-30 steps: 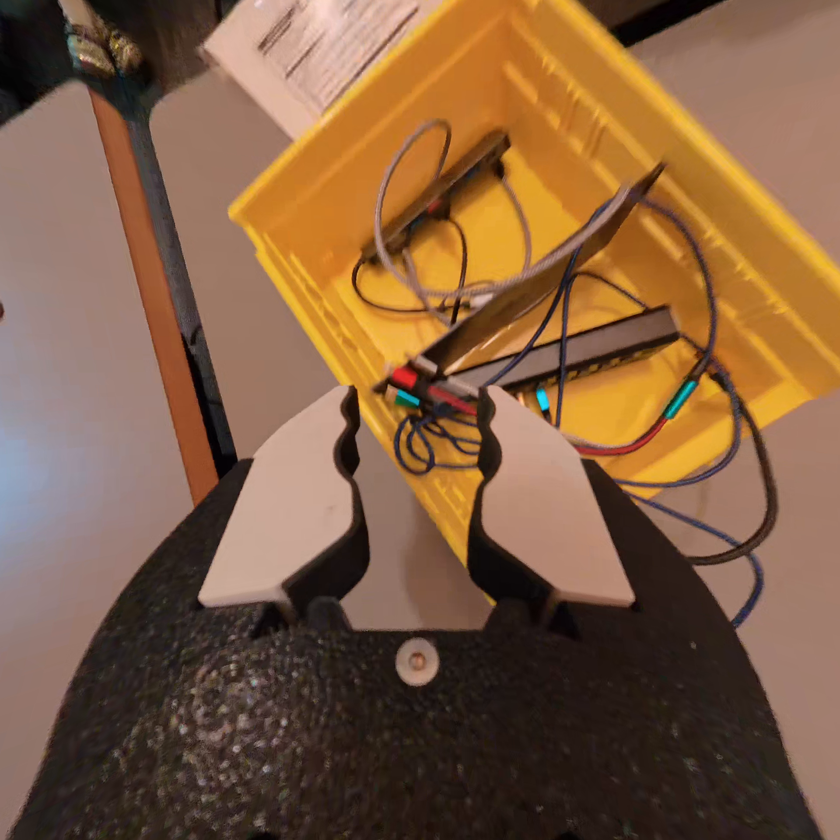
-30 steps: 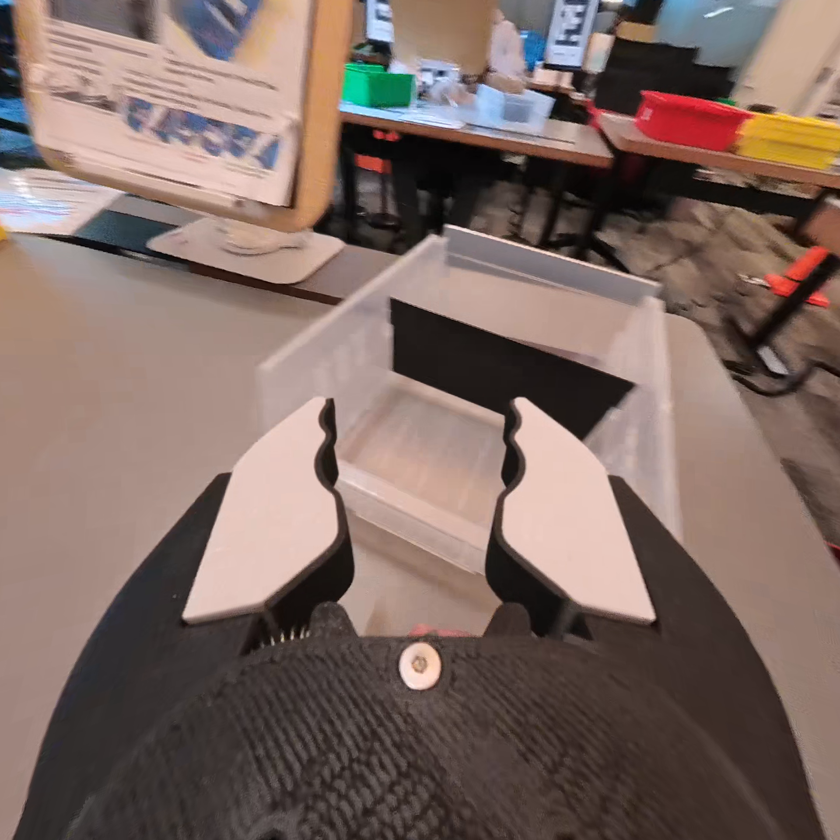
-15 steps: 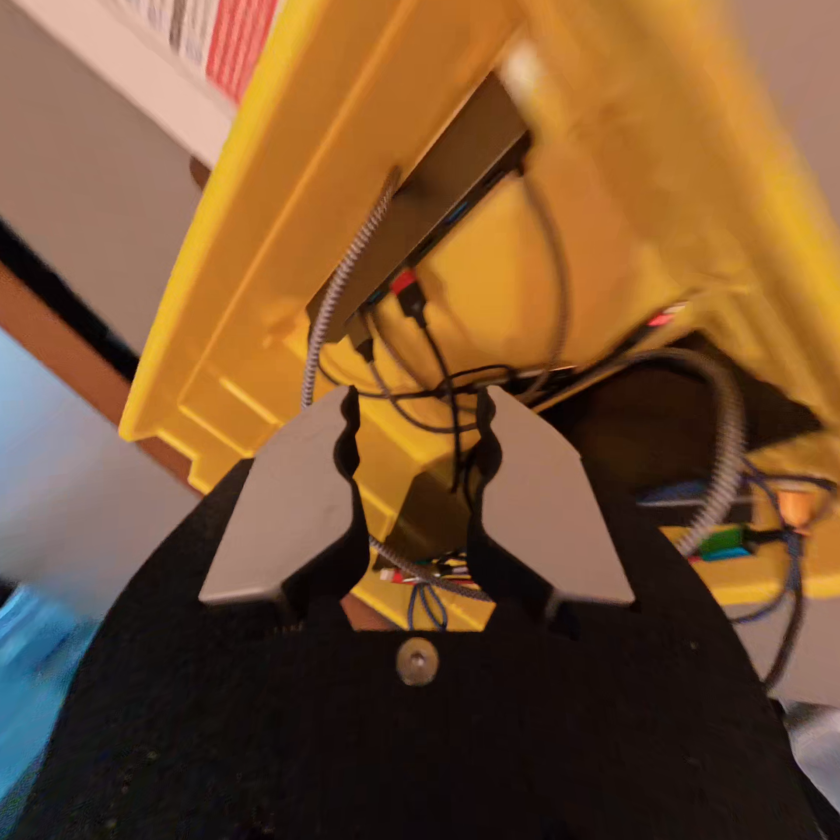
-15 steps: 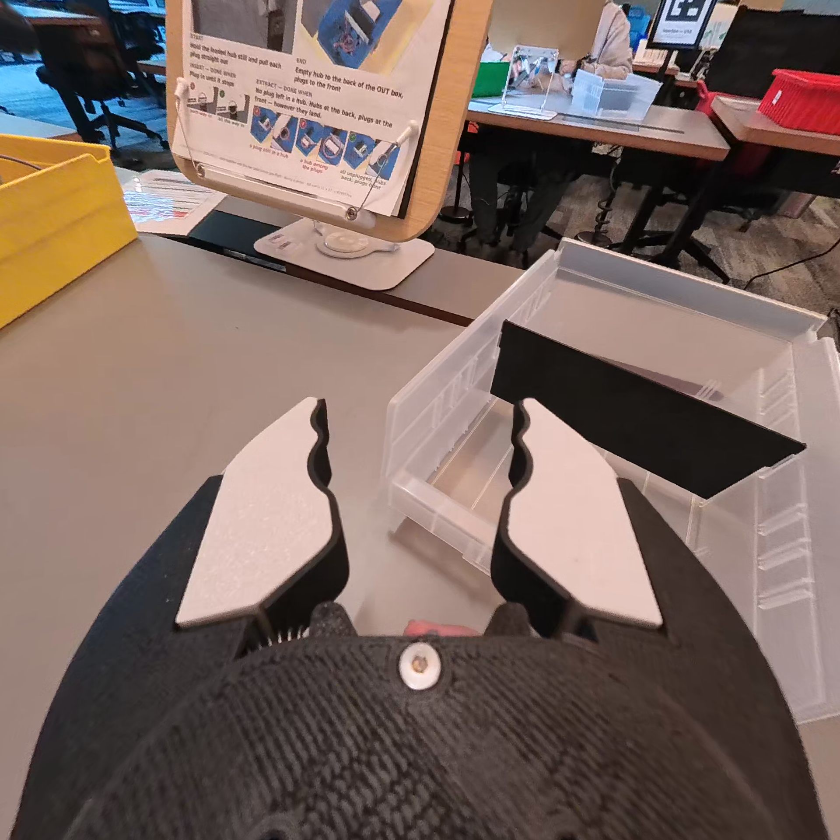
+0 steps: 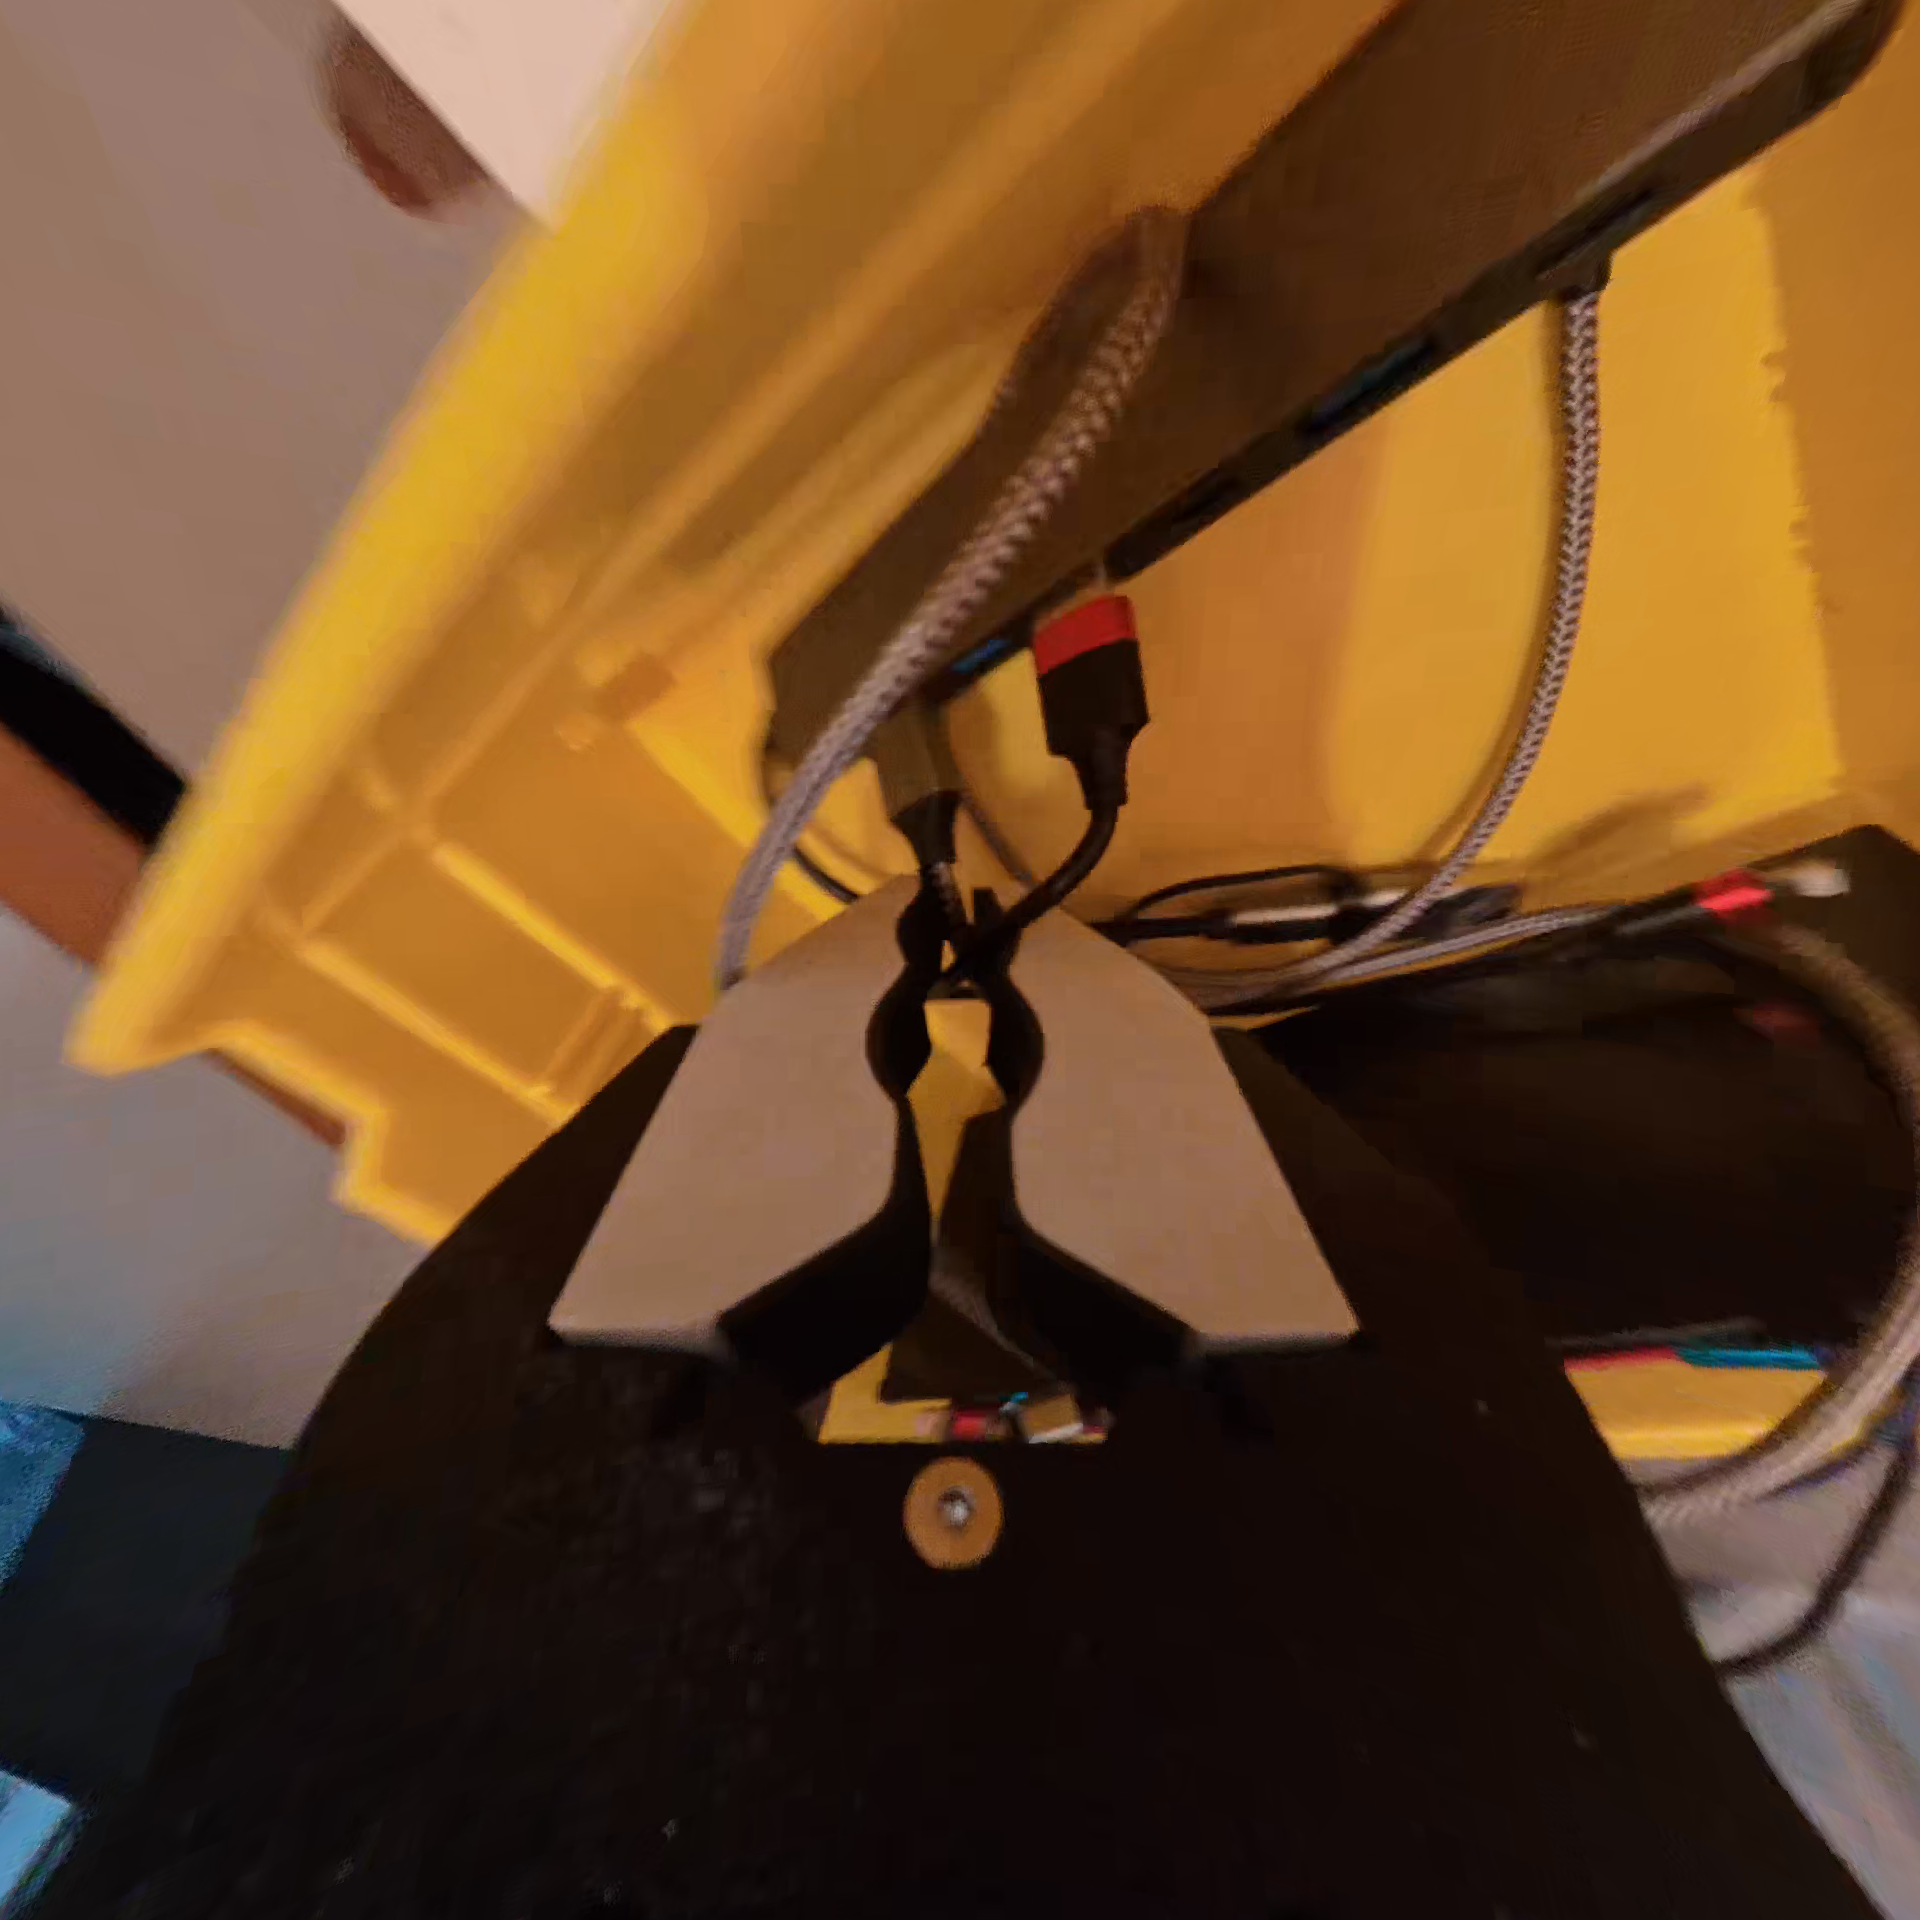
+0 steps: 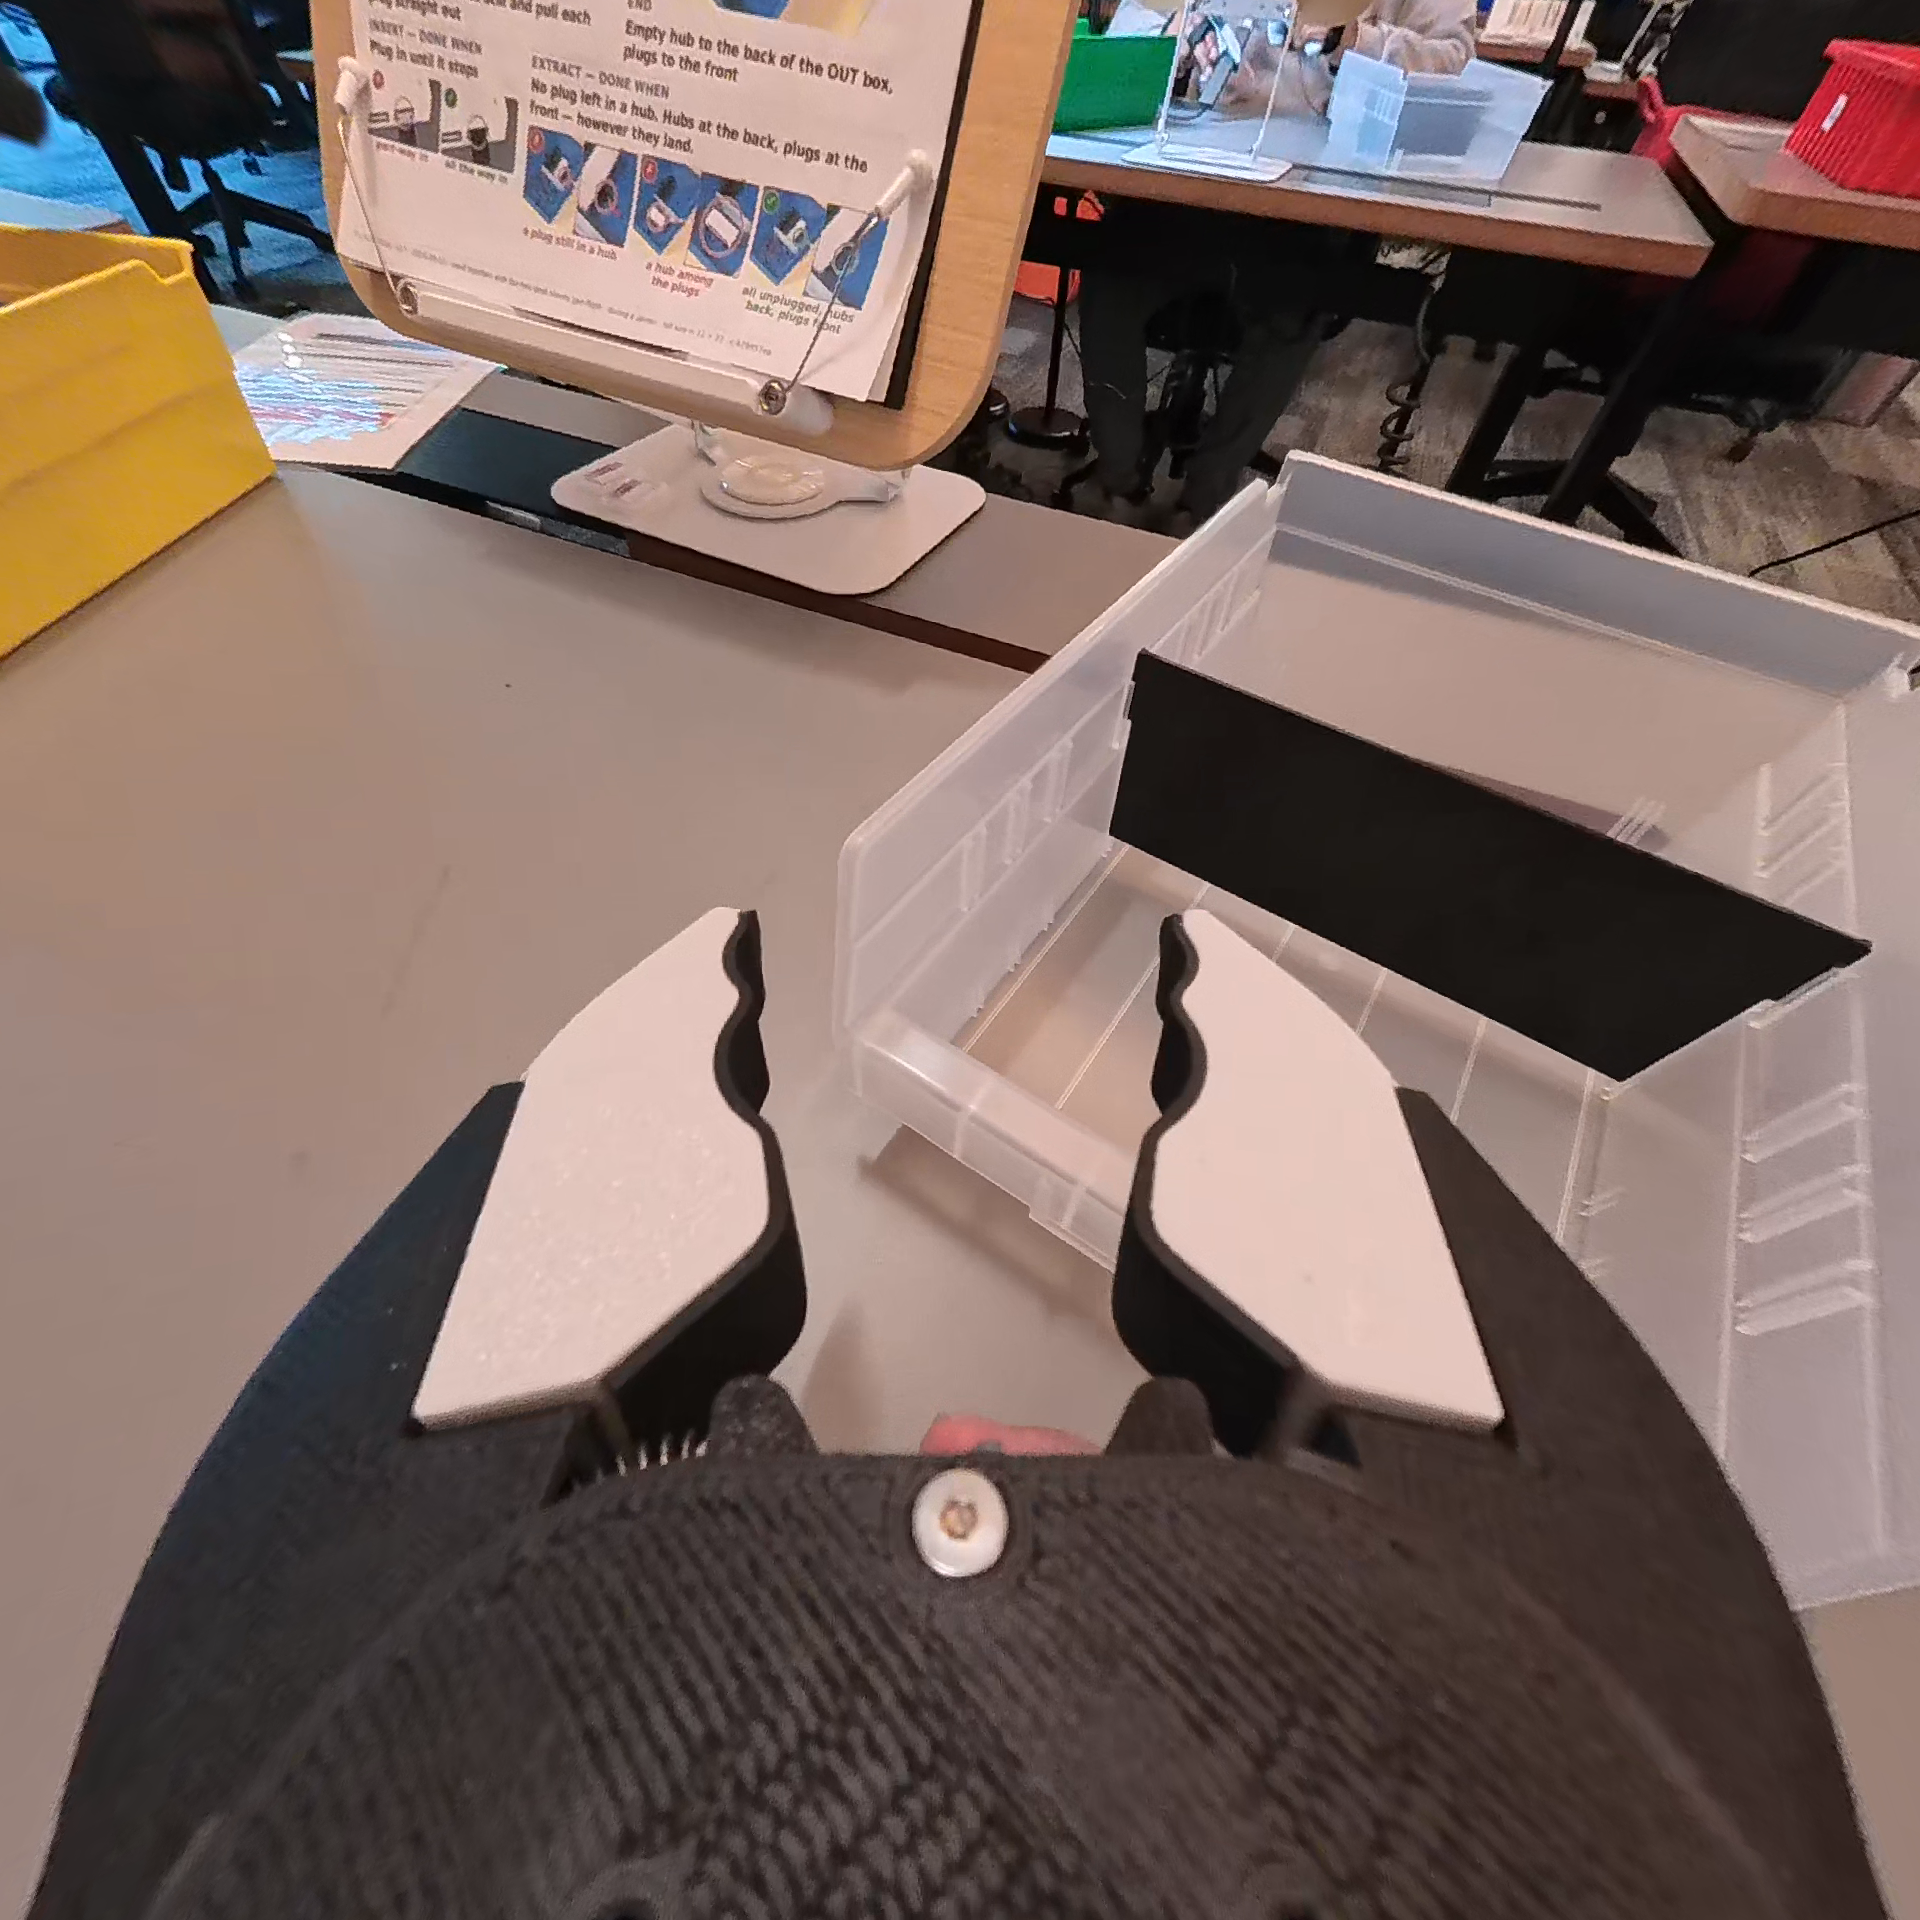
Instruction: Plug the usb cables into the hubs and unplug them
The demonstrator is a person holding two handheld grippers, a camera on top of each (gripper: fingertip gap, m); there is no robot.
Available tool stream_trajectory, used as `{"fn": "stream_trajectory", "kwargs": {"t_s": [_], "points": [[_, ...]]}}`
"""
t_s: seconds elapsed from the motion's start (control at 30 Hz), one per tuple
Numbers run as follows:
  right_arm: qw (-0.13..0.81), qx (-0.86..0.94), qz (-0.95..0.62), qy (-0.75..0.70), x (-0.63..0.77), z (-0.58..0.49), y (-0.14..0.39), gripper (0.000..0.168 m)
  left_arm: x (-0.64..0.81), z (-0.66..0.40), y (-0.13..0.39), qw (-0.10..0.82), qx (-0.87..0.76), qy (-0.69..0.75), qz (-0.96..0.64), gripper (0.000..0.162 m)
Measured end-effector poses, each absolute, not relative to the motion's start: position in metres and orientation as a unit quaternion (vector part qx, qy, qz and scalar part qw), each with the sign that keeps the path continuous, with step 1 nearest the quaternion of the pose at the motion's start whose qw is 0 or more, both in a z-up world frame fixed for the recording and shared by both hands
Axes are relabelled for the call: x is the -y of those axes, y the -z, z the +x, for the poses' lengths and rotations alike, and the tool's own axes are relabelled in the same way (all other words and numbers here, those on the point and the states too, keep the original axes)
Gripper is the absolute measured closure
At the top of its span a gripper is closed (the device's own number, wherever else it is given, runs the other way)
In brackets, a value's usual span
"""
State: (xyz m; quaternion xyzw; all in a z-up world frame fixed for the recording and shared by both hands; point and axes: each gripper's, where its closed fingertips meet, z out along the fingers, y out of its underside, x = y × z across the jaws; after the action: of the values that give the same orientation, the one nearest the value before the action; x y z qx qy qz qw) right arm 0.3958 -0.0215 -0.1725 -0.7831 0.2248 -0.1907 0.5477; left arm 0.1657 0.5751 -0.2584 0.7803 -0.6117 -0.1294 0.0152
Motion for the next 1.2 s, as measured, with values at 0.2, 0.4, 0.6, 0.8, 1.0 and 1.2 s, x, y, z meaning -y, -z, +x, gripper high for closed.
{"fn": "stream_trajectory", "kwargs": {"t_s": [0.2,0.4,0.6,0.8,1.0,1.2], "points": [[0.56,-0.218,-0.775,0.195,0.019,0.389,0.159,0.098,-0.59,0.185,0.178,-0.153,0.662,0.102,0.727,0.16],[0.584,-0.183,-0.764,0.201,0.007,0.367,0.133,0.1,-0.553,0.19,0.061,-0.306,0.692,0.075,0.649,0.16],[0.621,-0.127,-0.749,0.191,-0.017,0.325,0.102,0.1,-0.446,0.192,-0.064,-0.434,0.712,-0.02,0.552,0.159],[0.698,-0.062,-0.694,0.164,-0.044,0.262,0.057,0.1,-0.289,0.19,-0.086,-0.427,0.768,-0.11,0.464,0.16],[0.827,-0.108,-0.551,0.027,-0.05,0.213,0.01,0.093,-0.173,0.194,0.0,-0.421,0.796,-0.104,0.421,0.16],[0.838,-0.136,-0.528,0.009,-0.051,0.222,0.023,0.138,-0.12,0.204,0.058,-0.473,0.76,-0.125,0.428,0.16]]}}
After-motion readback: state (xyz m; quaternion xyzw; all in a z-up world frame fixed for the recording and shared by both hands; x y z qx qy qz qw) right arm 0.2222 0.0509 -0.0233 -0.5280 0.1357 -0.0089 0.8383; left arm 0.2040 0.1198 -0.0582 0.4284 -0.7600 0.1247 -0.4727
